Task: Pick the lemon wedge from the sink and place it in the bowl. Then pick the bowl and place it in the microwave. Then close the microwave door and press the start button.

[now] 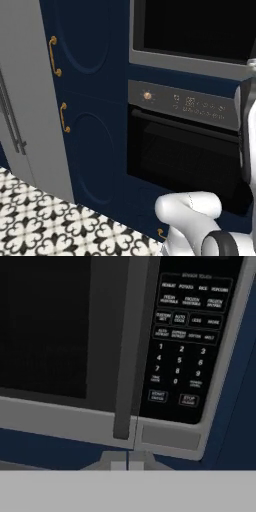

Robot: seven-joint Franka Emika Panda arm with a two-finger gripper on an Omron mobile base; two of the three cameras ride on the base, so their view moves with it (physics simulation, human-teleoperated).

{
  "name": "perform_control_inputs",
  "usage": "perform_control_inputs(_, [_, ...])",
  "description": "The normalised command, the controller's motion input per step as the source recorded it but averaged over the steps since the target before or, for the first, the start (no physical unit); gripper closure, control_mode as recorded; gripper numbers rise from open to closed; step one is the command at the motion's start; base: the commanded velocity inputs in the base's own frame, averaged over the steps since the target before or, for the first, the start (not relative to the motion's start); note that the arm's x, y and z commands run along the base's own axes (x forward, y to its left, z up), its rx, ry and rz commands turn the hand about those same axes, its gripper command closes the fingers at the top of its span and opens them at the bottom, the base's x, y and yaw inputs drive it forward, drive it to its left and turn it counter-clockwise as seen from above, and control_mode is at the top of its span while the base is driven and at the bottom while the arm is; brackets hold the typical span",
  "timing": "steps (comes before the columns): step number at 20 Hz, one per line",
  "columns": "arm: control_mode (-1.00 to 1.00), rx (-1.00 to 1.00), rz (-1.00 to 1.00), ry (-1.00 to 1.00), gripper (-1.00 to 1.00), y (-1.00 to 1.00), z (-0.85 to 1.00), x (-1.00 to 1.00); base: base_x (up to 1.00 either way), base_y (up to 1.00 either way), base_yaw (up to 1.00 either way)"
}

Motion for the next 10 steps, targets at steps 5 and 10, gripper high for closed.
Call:
perform_control_inputs(5, [-1.0,0.05,0.0,-0.12,1.0,-0.27,-0.34,0.12,0.0,0.0,0.0])
perform_control_inputs(10, [-1.0,0.06,0.0,-0.08,1.0,-0.31,-0.08,0.21,0.0,0.0,0.0])
